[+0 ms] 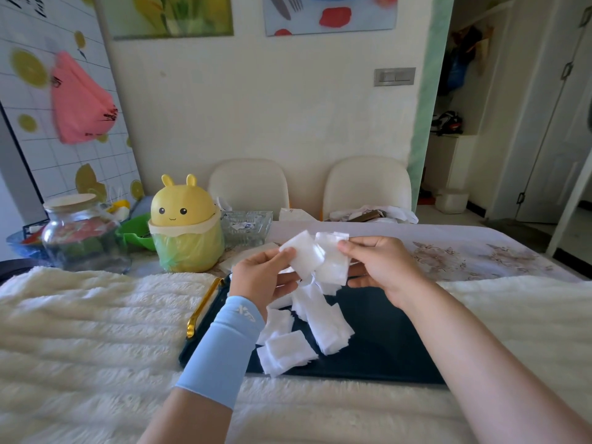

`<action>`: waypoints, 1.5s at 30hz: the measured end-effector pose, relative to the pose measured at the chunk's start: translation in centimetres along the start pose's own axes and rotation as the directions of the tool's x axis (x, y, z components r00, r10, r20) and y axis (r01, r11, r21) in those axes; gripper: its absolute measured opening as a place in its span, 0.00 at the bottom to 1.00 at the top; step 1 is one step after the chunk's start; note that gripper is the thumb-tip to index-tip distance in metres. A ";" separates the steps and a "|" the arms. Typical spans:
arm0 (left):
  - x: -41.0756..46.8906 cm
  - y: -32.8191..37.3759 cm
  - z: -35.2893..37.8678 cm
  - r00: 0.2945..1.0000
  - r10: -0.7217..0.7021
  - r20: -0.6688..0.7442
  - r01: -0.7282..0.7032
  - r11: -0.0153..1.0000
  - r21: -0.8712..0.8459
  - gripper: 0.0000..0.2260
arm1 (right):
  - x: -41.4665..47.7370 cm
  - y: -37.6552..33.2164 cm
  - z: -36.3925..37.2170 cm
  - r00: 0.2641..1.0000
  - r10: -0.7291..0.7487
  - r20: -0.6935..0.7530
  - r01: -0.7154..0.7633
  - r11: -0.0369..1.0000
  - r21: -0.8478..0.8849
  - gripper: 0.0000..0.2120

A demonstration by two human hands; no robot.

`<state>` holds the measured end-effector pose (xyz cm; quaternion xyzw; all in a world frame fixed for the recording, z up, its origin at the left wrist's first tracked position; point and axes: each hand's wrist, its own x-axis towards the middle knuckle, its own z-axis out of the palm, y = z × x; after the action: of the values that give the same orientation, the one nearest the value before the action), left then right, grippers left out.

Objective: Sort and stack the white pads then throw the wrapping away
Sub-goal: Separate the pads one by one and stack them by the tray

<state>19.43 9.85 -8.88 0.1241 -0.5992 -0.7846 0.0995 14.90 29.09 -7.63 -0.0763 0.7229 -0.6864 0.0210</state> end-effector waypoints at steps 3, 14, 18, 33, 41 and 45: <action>0.8 -0.1 -0.7 0.992 0.043 -0.123 -0.038 0.999 0.038 0.03 | -0.2 -0.3 -0.4 0.997 -0.055 0.060 0.060 0.995 -0.083 0.05; -0.4 0.1 0.3 0.989 -0.053 0.139 0.048 0.998 0.044 0.09 | -1.2 -0.8 1.2 0.959 -0.193 0.208 0.255 0.908 -0.333 0.05; -0.4 0.3 0.3 0.982 -0.073 0.173 0.074 0.997 0.001 0.13 | -1.1 -0.6 1.3 0.960 -0.222 0.170 0.274 0.869 -0.413 0.05; -0.6 0.4 -0.1 0.982 0.033 0.185 -0.063 0.985 0.162 0.11 | -1.4 -1.1 1.6 0.937 -0.293 0.191 0.349 0.811 -0.469 0.04; 0.5 0.0 -0.8 0.997 -0.012 -0.070 0.014 1.000 0.023 0.05 | -0.6 -0.7 -0.2 0.986 0.043 0.163 -0.024 0.993 -0.114 0.09; 0.7 -0.2 -0.7 0.993 0.050 -0.106 -0.040 0.995 0.094 0.07 | -0.4 -1.1 -0.5 0.987 0.053 0.149 -0.044 0.997 -0.064 0.06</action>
<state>18.96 9.06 -9.32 0.1575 -0.6308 -0.7461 0.1437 15.29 29.60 -6.53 -0.1110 0.7415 -0.6556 0.0901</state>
